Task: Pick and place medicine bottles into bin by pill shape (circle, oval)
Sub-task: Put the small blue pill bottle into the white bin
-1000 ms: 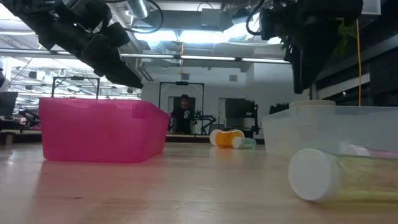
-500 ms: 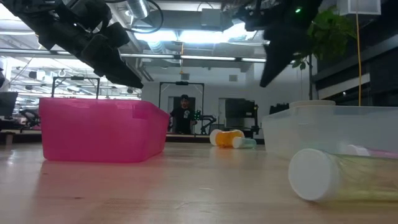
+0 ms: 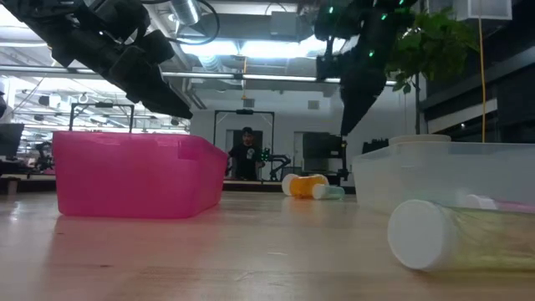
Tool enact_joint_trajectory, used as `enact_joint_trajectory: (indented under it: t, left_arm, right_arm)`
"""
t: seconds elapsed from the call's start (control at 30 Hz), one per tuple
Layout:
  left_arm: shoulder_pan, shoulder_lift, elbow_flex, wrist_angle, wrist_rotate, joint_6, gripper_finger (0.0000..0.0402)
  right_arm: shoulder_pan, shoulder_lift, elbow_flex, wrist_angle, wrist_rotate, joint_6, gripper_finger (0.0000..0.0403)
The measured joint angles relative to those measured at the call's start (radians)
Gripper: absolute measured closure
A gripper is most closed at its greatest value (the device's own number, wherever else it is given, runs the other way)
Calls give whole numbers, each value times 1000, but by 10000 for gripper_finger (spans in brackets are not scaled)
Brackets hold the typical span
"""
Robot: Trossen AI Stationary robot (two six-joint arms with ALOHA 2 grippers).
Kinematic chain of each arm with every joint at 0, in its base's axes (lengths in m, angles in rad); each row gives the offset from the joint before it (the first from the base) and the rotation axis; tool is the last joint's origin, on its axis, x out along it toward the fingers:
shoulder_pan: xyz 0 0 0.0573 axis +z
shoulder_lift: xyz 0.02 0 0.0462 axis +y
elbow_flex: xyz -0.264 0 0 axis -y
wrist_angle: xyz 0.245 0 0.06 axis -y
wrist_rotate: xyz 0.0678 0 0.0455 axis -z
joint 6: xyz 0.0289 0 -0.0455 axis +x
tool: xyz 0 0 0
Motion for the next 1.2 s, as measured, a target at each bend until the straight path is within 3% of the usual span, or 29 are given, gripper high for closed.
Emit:
enact_joint_trajectory:
  t: [0.17, 0.4, 1.2]
  left_arm:
    - [0, 0, 0, 0, 0, 0, 172]
    - [0, 0, 0, 0, 0, 1, 172]
    - [0, 0, 0, 0, 0, 5, 172]
  right_arm:
    - [-61, 88, 0, -1, -102, -118, 195]
    - [-85, 212, 0, 56, -31, -303, 195]
    - [-137, 333, 0, 219, -62, -337, 201]
